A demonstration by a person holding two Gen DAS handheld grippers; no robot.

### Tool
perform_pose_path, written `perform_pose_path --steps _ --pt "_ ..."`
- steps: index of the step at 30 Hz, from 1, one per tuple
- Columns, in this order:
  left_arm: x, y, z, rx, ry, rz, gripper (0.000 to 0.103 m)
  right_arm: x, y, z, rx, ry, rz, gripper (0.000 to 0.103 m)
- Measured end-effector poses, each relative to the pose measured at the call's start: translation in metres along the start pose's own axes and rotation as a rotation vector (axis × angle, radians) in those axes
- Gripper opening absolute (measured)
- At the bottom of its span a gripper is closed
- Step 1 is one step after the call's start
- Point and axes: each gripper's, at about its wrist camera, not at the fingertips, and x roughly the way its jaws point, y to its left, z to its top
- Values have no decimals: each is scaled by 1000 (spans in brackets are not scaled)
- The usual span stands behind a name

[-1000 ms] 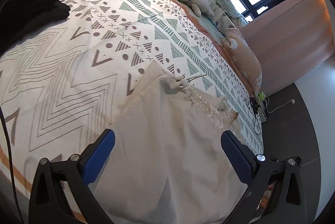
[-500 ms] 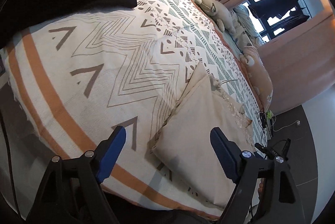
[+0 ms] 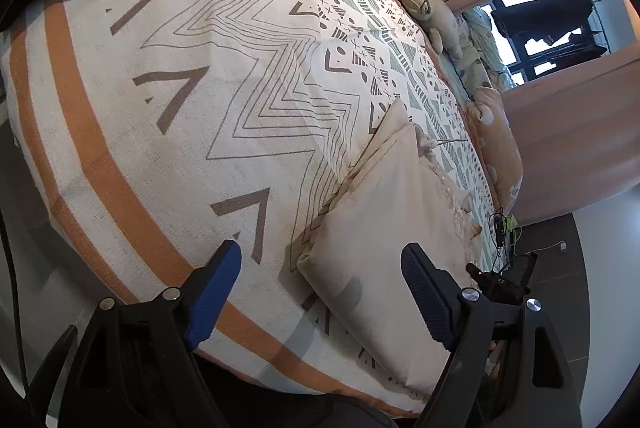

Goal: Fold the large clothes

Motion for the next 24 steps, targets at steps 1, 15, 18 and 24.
perform_pose_path --steps 1,15,18,24 --pt "2 -1 0 -3 3 -2 83 -4 -3 2 12 -23 13 0" --pt "28 4 -1 -133 84 -84 83 27 -19 12 88 -39 61 0" --pt "36 -1 1 -134 78 -99 83 36 -21 8 99 -35 65 0" --pt "55 -9 10 -108 84 -129 75 31 -20 16 88 -34 51 0"
